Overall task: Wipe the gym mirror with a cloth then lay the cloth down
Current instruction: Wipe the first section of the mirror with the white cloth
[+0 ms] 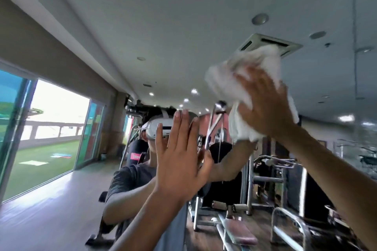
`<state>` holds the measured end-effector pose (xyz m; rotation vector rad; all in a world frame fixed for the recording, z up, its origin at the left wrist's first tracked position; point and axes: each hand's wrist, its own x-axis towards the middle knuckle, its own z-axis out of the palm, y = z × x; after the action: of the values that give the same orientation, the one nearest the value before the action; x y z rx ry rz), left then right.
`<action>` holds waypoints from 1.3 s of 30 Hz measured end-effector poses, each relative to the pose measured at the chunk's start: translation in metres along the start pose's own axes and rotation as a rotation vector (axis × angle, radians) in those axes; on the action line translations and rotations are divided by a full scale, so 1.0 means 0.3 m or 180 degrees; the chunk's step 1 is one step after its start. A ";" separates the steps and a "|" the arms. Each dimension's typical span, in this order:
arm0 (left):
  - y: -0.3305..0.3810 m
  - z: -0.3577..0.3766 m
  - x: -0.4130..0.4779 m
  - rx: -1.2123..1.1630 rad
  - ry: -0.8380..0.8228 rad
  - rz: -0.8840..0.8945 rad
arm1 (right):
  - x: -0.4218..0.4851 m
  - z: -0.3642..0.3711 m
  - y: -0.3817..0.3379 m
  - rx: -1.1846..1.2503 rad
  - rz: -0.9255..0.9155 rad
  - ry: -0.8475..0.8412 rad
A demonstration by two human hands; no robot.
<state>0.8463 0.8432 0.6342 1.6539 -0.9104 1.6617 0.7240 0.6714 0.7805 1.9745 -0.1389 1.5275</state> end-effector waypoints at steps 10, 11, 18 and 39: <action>0.074 0.069 -0.003 0.0211 0.0119 -0.0378 | -0.160 0.021 0.010 -0.0154 -0.1368 -0.0002; 0.074 0.070 -0.004 0.0242 0.0132 -0.0380 | -0.163 0.011 0.089 -0.0200 -0.1861 -0.0091; 0.086 0.070 -0.006 0.0444 0.0172 -0.0405 | -0.022 0.017 0.172 0.0033 0.0611 0.0412; 0.087 0.059 -0.006 0.0713 0.0062 -0.0434 | -0.182 0.036 0.022 0.0086 -0.2033 0.0105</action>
<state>0.8351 0.8139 0.6309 1.7999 -0.6047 1.7323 0.7126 0.6449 0.7326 1.7693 0.4848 1.1367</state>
